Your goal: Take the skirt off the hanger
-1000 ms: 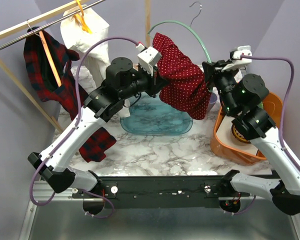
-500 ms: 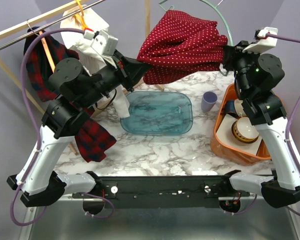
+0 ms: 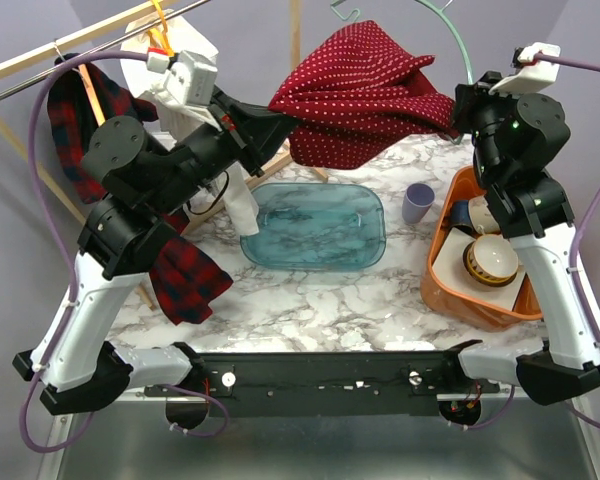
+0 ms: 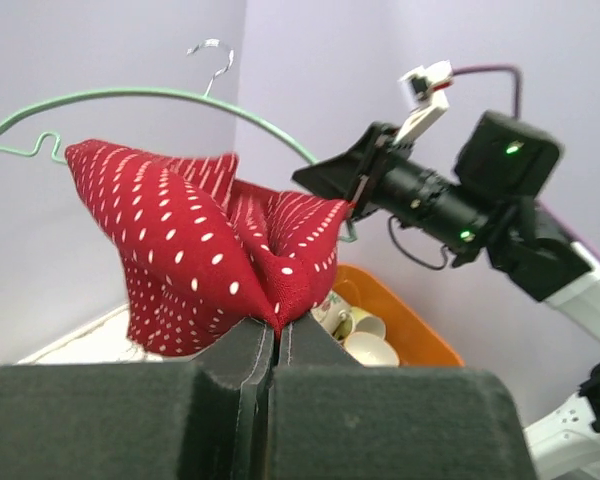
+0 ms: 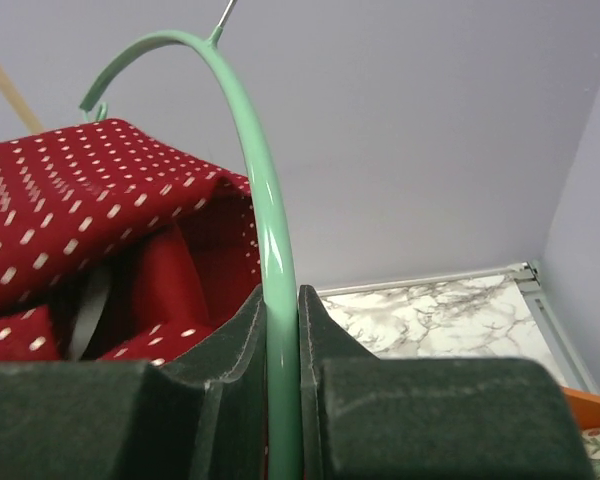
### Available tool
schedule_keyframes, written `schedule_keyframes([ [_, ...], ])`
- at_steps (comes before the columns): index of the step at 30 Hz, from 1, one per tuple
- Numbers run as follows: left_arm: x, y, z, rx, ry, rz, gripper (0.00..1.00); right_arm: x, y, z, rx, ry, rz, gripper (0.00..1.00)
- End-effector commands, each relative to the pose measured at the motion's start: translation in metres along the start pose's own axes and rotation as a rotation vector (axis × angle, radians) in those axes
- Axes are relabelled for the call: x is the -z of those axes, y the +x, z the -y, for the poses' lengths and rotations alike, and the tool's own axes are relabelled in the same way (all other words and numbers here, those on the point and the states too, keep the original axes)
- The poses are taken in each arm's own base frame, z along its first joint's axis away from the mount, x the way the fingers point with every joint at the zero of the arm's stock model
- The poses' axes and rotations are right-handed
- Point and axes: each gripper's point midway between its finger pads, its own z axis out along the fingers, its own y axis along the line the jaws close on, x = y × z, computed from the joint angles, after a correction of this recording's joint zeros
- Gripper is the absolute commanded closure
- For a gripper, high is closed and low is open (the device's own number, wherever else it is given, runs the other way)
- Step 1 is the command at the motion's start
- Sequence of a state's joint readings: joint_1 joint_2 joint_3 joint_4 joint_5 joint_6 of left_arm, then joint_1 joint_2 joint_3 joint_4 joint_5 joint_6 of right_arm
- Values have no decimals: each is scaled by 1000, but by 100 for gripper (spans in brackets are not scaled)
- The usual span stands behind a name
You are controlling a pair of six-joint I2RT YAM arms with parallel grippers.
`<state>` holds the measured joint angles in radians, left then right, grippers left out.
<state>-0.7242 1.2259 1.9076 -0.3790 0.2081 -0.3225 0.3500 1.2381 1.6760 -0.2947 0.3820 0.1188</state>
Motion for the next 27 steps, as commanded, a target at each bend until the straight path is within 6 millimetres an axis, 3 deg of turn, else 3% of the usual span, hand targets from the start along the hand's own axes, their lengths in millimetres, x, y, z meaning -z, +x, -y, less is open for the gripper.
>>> schedule_keyframes([
  [1,41,-78,44,-9,129,230,100,-5,-20,33,6,141,50,99],
  [8,53,-79,41,-28,95,227,100,-17,-8,52,17,192,16,99],
  [13,47,-67,30,-31,50,194,100,-18,-7,56,27,209,15,99],
  [20,65,-88,58,-1,170,259,100,-30,11,77,65,274,-27,99],
  [27,84,-100,75,32,237,284,100,-39,19,84,76,296,-49,99],
])
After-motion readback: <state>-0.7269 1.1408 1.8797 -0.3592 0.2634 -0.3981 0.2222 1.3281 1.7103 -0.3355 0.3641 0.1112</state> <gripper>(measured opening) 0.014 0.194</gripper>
